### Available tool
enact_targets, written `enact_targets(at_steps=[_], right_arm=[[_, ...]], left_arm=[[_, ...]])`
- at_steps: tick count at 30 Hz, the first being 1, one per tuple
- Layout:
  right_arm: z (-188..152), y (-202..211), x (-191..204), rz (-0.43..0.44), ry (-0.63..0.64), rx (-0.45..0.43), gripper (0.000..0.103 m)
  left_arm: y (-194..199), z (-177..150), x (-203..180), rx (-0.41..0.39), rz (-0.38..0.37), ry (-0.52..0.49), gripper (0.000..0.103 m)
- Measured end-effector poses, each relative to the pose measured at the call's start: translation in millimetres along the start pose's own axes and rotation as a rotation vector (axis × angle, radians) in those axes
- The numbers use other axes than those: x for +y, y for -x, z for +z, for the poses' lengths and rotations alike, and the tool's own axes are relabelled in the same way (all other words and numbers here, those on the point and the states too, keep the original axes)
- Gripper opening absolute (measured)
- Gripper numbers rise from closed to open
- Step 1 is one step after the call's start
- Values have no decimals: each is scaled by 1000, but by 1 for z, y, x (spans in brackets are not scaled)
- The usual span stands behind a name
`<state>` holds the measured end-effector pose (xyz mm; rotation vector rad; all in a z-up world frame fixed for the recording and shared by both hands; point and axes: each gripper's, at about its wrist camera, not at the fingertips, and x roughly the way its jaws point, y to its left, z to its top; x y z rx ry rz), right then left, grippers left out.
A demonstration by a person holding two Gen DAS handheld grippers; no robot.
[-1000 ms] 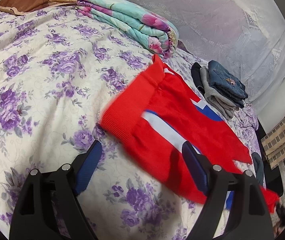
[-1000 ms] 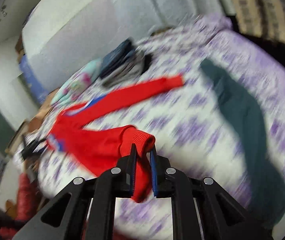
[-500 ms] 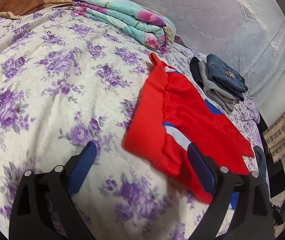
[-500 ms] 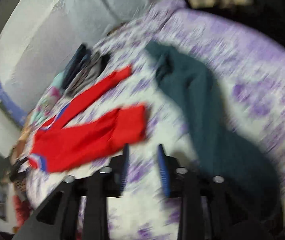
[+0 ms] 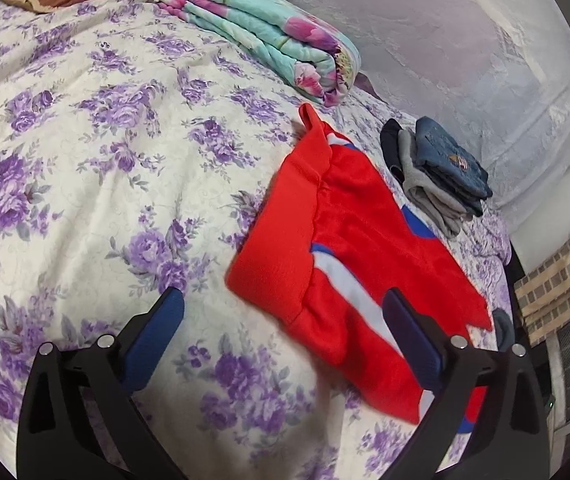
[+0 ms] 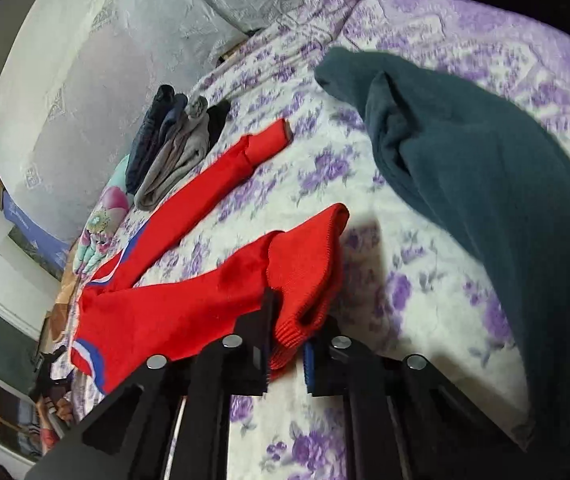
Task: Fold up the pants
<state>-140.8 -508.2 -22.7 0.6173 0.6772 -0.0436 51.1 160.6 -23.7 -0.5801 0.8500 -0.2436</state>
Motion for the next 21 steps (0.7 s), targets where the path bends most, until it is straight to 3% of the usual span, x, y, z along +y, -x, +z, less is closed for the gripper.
enact_targets(at_steps=[1,2,6,9,11,14,17,19,21], right_arm=[[2,3,4,-1,17,-10,11],[5,8,9,5,32,-22,11],[15,12,14,21,46,-31,11],[7,-4,1,-22,33,16,11],[-1,-13,-9,-45,20,39,11],[2,-2,-12,-6,-8,28,11],[7,14,5,-11,67,4,11],[6,14,9,-55,102,29,11],[-3,0,3,-137,159,114,18]], left_arm=[[0,1,-3,1,-8,-1,70],[-2,2,-7,17,-5,-8,65],[-6,2,-12,11,34,-17,62],[-7,0,-2,-4,37,0,47],[-4,1,8,-7,-14,44,43],[7,4,7,-19,-39,53,40],[32,11,-9,-68,-72,28,39],[41,11,-20,-55,-29,-24,40],[30,5,-15,4,36,-45,42]])
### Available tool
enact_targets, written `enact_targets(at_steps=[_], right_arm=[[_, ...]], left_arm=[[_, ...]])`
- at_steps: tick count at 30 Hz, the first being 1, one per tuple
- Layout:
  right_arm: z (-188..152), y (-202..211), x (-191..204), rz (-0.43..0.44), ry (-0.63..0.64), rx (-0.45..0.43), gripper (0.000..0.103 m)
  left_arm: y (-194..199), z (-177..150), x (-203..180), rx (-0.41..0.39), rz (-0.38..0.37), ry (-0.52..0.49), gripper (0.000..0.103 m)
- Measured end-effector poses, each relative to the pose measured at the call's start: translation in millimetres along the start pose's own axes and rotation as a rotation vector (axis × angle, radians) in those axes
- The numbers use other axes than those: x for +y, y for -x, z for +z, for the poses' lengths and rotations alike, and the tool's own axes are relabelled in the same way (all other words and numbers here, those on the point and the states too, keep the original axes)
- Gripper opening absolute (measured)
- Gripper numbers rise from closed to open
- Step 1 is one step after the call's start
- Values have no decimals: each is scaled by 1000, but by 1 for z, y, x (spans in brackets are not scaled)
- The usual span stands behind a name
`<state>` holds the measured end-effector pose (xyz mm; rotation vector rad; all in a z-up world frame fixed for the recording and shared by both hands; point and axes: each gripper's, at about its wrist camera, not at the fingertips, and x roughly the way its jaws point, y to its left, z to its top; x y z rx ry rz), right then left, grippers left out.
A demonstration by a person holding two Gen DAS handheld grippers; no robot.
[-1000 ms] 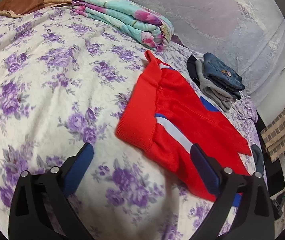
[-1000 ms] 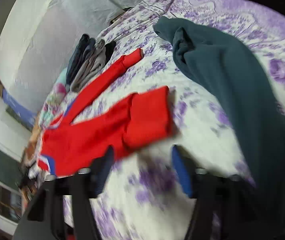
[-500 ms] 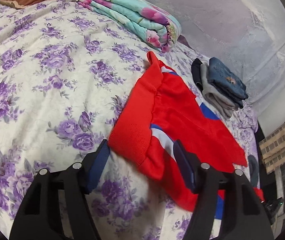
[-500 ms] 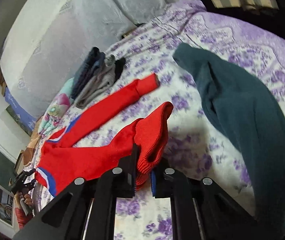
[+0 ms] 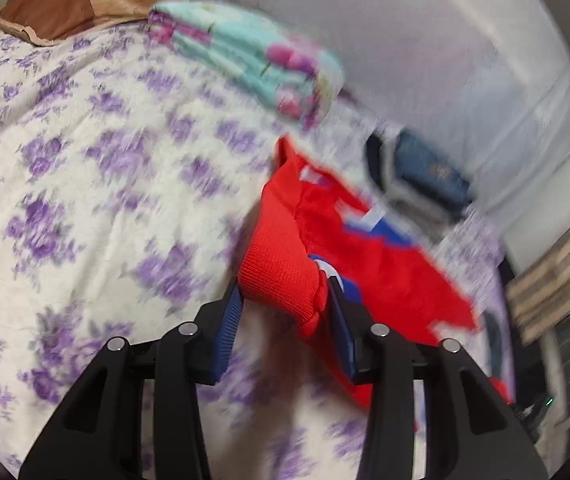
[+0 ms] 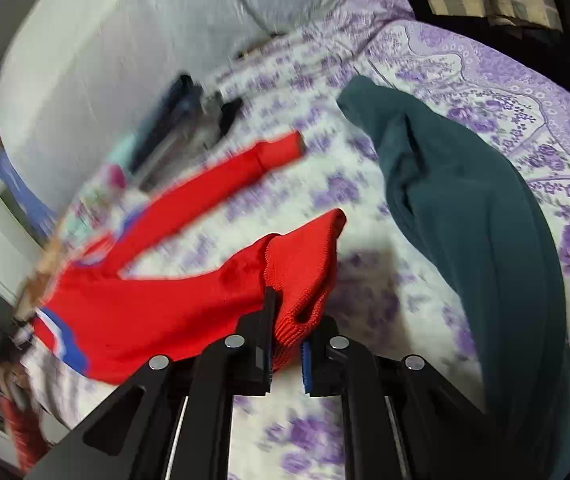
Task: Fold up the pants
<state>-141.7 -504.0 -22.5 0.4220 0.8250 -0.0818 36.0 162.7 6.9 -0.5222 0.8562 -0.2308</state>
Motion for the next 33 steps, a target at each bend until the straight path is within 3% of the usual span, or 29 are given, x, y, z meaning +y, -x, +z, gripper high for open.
enact_targets(at_steps=[1,2,5,8,10,11,15,17,19,20,21,25,27,30,33], right_arm=[[-5,-3,-4,-25,8,3,30],[-11,3,-11,1,-11,-21,32],[-13,30,-24,-13,-81,-60,39],[-7,69,-20,-130,-55,-192,41],[-2,78,0,-135,21,-244,41],[0,76,9,-122,50,-247,41],[2,31,67,-27,190,-161,46],[-1,3,84,-12,231,-94,49],[-9,-36,89,-20,250,28,55],[-13,-46,87,-31,260,55,56],[-16,-46,89,-33,301,23,56],[0,-30,87,18,274,38,56],[19,-22,87,52,267,0,57],[58,-27,91,119,252,-52,61],[92,-40,98,194,270,-101,70]], left_arm=[[-7,-5,8,35,26,15,42],[-13,-12,20,70,24,48,42],[0,-16,38,51,-54,109,44],[41,-4,29,-83,40,83,52],[54,3,9,-142,77,22,67],[54,8,-9,-152,84,-28,69],[12,14,-75,-67,26,-232,76],[-28,10,-96,1,59,-302,76],[-62,4,-94,69,93,-298,76],[-87,2,-84,131,117,-283,76],[-98,0,-78,144,121,-289,76],[-82,-2,-89,118,143,-402,76],[-62,11,-97,48,119,-442,78],[-46,43,-105,-83,191,-474,98],[-65,79,-96,-61,220,-464,98]])
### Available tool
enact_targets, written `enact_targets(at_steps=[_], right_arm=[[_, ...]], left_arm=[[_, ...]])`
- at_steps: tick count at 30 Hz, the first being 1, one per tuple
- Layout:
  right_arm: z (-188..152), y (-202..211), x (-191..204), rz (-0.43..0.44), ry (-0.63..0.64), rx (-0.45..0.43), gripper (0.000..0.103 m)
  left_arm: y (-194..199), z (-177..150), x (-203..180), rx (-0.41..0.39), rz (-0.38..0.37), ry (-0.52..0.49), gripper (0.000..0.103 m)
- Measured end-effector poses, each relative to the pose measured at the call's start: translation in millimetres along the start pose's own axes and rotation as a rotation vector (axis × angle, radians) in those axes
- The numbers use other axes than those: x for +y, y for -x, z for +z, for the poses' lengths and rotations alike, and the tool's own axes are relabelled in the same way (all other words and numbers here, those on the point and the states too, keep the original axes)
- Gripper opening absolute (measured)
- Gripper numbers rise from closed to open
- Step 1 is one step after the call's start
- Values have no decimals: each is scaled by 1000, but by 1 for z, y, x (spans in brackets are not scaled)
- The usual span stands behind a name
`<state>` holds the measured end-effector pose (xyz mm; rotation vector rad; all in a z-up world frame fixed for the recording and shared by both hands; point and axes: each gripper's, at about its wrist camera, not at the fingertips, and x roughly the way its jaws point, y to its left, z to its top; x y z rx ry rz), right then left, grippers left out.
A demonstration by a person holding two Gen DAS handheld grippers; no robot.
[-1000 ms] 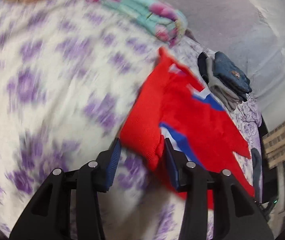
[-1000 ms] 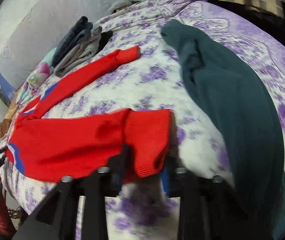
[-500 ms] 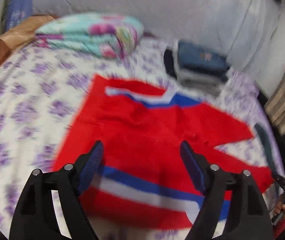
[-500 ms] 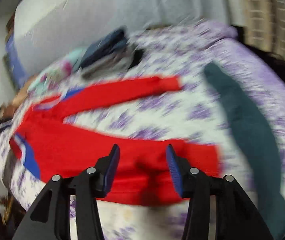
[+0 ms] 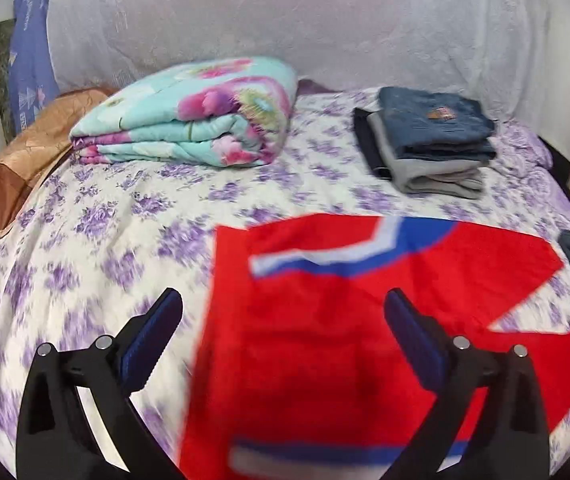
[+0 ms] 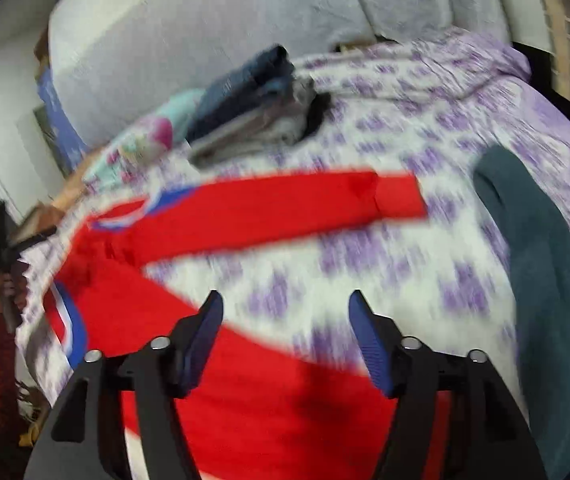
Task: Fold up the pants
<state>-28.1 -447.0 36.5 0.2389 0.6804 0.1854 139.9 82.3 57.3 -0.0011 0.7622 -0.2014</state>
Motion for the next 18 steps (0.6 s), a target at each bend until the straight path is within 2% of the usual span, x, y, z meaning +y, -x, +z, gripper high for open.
enact_targets(at_steps=[2,4,9,11,12,13,15,18], right_arm=[[20,-13,1,13,35,-50,79],[34,-26,6,19,66,-56,83],[63,-69,18,39,91,4,86],[72,-88,20,43,79,31,86],[74,-96,22,51,80,43,86],[77,-102,24,54,86,52,86],[85,-122,31,54,130,84,85],[95,-152,51,41,262,119,82]], left_arm=[[-25,11,20,48,19,49,98],[-43,16,31,80,1,88,98],[-83,28,48,146,-119,186,97],[-97,28,48,167,-163,195,74],[-108,25,49,195,-212,202,48],[-115,22,50,206,-235,214,44],[-123,14,56,177,-270,244,41],[-116,13,64,134,-346,275,30]])
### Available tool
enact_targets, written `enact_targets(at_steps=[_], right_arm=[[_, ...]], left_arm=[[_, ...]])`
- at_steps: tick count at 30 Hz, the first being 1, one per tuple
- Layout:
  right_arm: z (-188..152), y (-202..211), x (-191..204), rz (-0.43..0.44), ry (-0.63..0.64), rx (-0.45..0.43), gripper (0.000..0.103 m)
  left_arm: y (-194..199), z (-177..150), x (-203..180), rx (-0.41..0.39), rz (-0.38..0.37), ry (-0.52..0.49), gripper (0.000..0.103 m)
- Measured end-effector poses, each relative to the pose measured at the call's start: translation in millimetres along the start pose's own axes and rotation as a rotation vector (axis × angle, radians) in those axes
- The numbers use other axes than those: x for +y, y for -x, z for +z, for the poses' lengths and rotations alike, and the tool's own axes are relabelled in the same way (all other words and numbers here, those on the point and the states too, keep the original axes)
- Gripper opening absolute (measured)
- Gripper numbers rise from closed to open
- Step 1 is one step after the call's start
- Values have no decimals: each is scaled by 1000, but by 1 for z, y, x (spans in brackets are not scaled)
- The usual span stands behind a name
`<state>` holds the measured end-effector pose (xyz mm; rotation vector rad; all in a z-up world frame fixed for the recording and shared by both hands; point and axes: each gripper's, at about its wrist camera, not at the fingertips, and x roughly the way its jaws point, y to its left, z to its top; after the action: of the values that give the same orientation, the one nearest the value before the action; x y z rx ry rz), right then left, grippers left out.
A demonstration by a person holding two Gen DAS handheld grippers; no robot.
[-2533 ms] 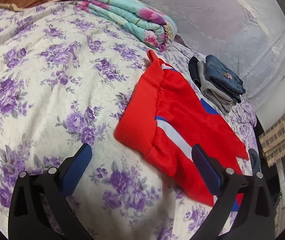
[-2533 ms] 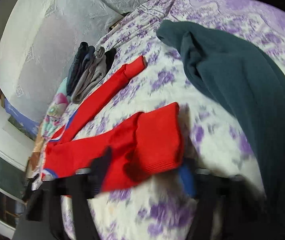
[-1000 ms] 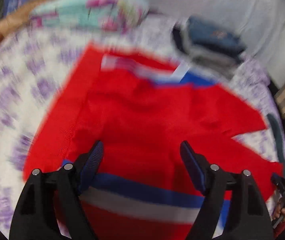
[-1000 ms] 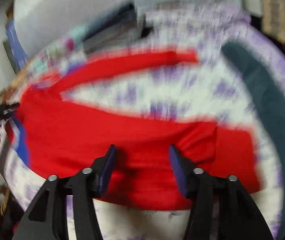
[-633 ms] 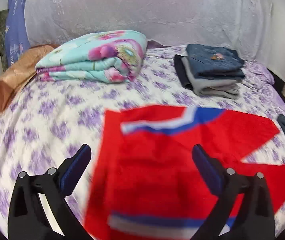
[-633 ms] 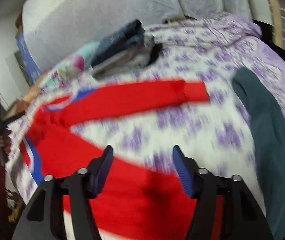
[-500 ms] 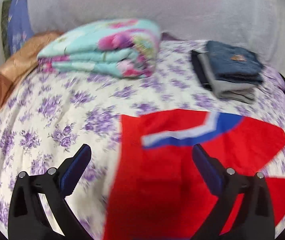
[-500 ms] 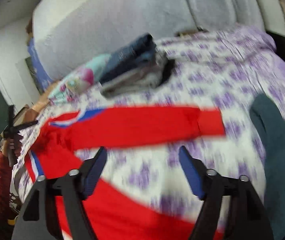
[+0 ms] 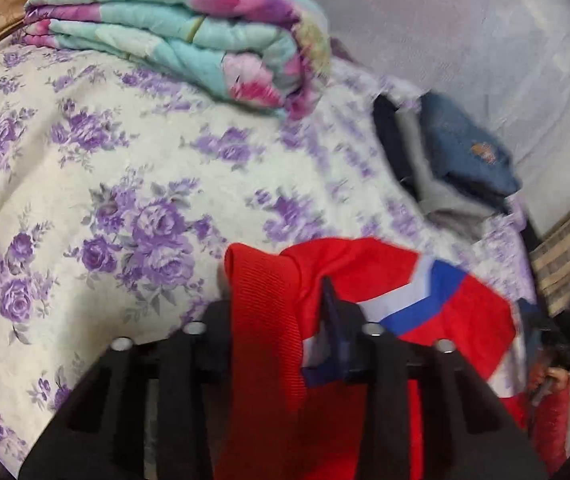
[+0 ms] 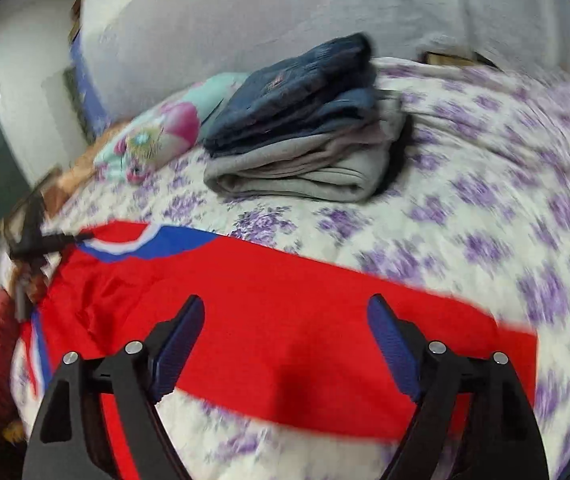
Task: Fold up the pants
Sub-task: 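Pull the pants straight between both tools, stretching the legs out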
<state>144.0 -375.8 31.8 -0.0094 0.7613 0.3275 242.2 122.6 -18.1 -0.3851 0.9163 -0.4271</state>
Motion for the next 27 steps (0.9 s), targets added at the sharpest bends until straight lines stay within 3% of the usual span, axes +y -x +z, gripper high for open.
enact_targets(at_steps=[5,11,18,22,26,27], right_arm=[[31,-50,13,17,186,75,68],[39,-93,8,70,253,175,52],[42,-105,21,122,303,171,50],[48,-125,39,145,349,214,49],[44,-127,56,158,405,204,14],[43,-126,58,142,418,197,13]], left_arm=[[1,-1,0,0,-16,-6,29],[-2,1,4,12,-31,13,29],[-4,2,3,16,-25,7,29],[-5,3,6,20,-40,20,29],[-6,4,8,25,-50,29,29],[-6,4,7,24,-47,25,29]])
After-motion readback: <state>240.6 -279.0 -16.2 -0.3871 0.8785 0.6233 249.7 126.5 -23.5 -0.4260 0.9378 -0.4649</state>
